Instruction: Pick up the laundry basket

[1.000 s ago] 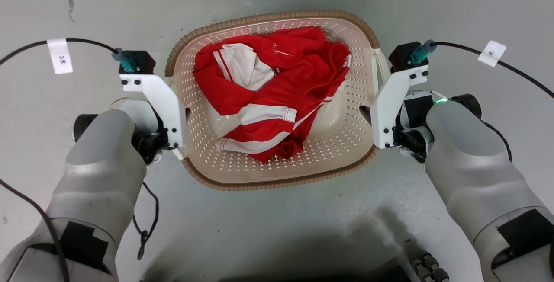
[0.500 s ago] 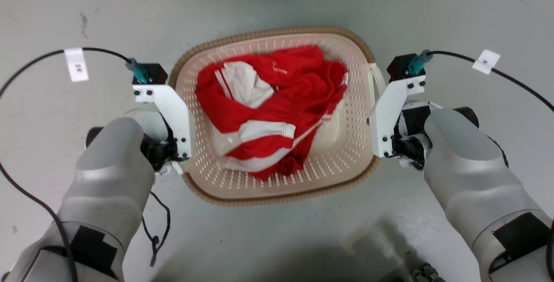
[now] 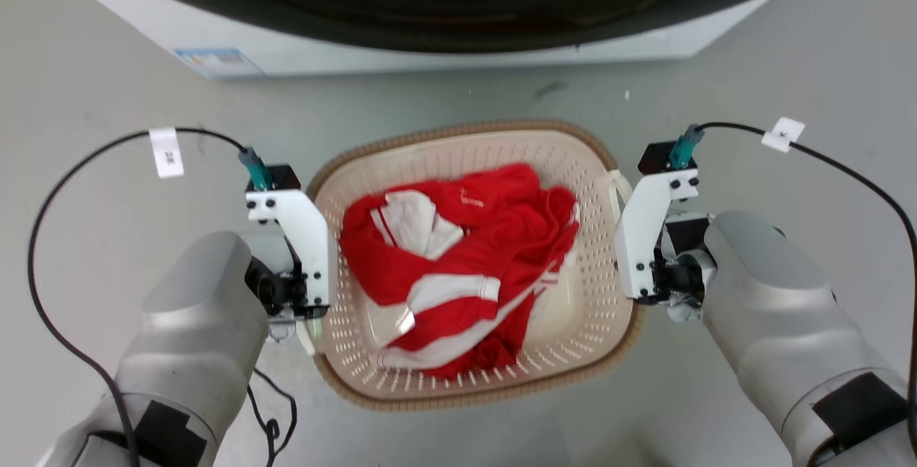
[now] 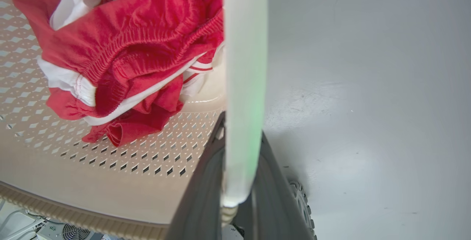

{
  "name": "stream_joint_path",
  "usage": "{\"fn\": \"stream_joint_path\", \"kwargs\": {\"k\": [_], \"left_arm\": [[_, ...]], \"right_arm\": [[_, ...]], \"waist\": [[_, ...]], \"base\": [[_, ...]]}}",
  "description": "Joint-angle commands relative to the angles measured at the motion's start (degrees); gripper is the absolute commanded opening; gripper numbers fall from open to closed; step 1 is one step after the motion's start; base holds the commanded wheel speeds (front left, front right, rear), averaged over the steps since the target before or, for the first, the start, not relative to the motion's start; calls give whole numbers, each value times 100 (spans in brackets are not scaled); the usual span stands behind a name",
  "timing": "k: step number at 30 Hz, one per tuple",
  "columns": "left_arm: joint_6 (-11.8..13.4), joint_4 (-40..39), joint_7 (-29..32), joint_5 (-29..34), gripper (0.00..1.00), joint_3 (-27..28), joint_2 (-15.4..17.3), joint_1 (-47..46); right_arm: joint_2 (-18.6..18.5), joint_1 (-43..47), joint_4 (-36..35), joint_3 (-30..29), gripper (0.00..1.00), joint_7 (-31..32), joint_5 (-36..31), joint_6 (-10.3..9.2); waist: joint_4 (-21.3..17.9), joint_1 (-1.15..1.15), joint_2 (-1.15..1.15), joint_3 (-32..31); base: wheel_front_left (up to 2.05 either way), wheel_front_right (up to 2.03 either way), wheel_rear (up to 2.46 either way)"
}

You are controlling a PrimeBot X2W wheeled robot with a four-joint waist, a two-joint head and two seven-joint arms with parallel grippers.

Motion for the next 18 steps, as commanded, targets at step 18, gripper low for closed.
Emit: {"fn": "stream_joint_path", "kwargs": {"k": [18], "left_arm": [[-19, 161, 1047, -546, 0, -166, -130, 516]], "right_arm": [[-1, 815, 33, -406, 0, 1303, 6, -2]], "waist": [[156, 0, 0, -1937]], "base": [[0, 0, 0]]}}
